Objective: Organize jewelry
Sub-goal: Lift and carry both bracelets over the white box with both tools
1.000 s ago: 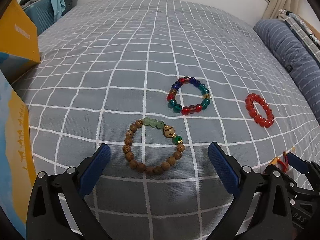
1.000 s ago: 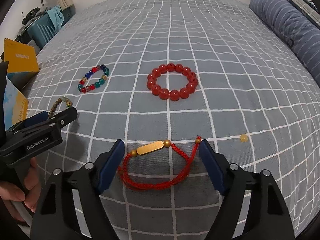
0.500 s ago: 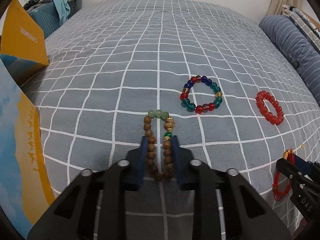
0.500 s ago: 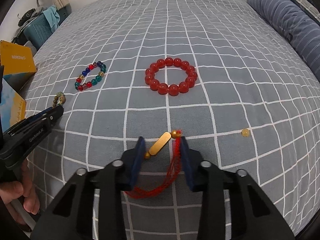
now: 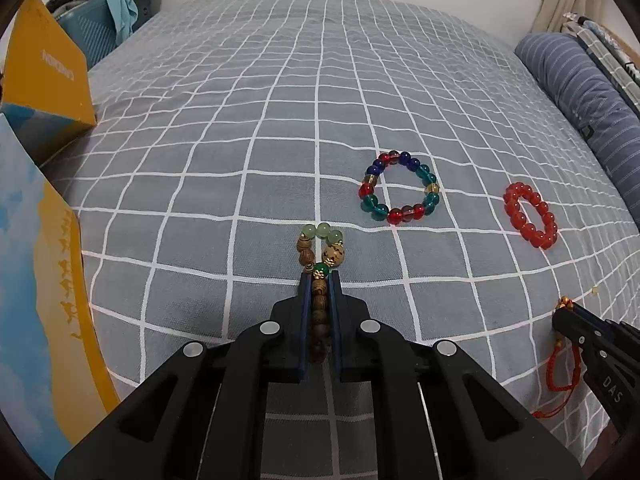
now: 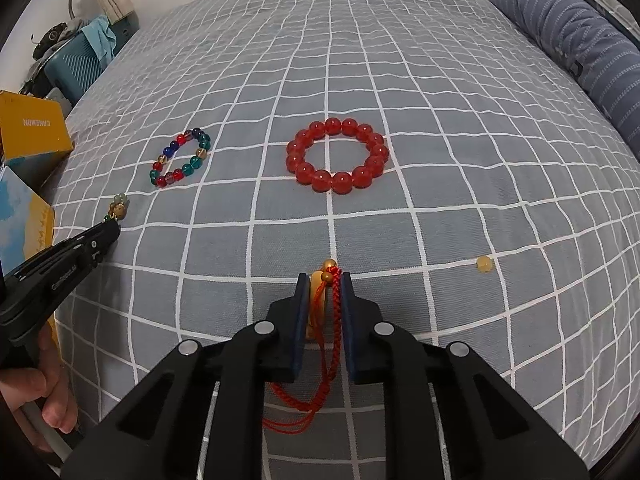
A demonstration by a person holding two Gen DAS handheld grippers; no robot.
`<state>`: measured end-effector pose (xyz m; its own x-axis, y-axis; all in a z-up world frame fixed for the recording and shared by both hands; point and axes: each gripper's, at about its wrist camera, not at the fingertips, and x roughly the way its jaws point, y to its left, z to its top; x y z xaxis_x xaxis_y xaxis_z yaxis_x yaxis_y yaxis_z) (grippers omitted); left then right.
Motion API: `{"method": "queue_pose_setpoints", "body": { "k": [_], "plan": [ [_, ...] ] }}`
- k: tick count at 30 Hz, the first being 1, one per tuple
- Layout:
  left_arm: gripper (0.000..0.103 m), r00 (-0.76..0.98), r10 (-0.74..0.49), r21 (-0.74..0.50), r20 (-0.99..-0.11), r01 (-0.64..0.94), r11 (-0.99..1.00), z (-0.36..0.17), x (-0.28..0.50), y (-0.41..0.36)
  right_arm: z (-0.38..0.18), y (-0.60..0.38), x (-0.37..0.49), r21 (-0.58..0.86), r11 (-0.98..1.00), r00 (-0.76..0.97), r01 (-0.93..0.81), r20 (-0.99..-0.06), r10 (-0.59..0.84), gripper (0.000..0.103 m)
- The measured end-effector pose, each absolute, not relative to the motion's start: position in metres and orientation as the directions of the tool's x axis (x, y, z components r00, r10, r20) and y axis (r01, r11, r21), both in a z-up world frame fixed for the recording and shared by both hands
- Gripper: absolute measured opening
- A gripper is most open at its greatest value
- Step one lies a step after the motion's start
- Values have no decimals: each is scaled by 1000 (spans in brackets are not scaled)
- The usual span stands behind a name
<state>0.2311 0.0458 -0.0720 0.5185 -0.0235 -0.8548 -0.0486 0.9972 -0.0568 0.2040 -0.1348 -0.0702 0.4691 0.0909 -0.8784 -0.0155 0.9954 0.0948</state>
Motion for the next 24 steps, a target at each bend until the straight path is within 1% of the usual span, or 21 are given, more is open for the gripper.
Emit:
{"method": "queue_pose_setpoints", "body": {
  "k": [15, 24],
  "plan": [
    [8, 507, -27, -68, -861, -63, 996, -61, 225, 47, -56, -139, 200, 103, 995, 496, -13, -863, 96, 14],
    [8, 522, -28, -64, -852, -50, 997, -43, 218, 42, -45, -143, 200, 101, 995, 515, -11, -852, 92, 14]
  ]
}}
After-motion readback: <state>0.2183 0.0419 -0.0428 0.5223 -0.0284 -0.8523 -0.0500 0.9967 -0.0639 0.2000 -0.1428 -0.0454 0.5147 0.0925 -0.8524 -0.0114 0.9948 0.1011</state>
